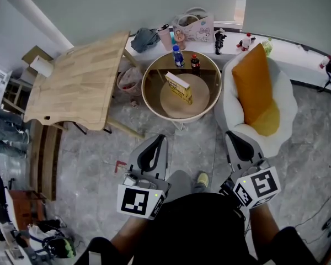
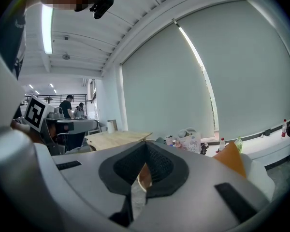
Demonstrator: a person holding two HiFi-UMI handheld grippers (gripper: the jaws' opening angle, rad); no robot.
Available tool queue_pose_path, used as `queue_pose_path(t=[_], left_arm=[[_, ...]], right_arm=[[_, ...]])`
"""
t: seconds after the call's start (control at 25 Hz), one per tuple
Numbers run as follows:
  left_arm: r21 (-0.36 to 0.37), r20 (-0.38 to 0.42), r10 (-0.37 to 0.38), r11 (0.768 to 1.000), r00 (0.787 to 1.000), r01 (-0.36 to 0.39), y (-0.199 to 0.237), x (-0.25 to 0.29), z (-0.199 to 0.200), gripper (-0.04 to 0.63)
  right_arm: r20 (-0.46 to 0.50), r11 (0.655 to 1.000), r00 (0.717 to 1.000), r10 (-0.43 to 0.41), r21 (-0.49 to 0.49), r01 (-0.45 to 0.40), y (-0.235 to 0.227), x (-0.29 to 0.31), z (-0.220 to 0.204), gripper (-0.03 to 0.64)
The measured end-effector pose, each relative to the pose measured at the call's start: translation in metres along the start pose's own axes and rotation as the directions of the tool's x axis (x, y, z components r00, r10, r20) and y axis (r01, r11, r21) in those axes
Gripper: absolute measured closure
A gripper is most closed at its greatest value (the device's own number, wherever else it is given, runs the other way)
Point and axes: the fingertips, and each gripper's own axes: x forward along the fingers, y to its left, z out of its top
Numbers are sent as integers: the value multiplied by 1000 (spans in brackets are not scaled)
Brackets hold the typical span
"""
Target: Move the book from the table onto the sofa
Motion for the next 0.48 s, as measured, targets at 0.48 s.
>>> queue_pose_path(t=[0.48], left_arm=[[20,16,5,1000,1000,-6,-10,-7,7,591]], right_arm=[[24,999,999,-33,-7,33,-8,-17,6,607]])
